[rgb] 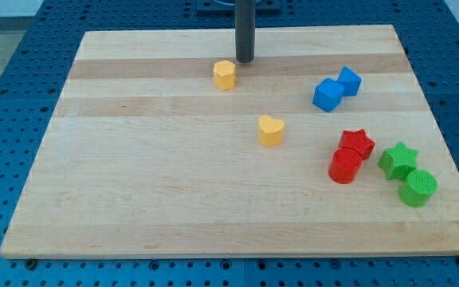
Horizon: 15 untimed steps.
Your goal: Move yellow hexagon to the top center
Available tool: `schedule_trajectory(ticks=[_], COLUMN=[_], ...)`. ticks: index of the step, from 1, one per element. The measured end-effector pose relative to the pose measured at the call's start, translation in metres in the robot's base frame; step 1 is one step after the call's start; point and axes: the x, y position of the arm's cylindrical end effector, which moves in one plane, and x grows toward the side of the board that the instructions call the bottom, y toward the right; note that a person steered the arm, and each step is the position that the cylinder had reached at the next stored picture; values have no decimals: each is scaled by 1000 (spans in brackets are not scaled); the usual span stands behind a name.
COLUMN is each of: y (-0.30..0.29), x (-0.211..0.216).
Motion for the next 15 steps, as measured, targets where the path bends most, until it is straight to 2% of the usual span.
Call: schedule_trajectory(ticks=[1, 2, 5, 6, 8, 11, 12, 13, 15], y=[1, 4, -8, -27, -28, -38, -71, -75, -23], x=[0, 71, 108, 100, 97, 61, 66, 66, 20])
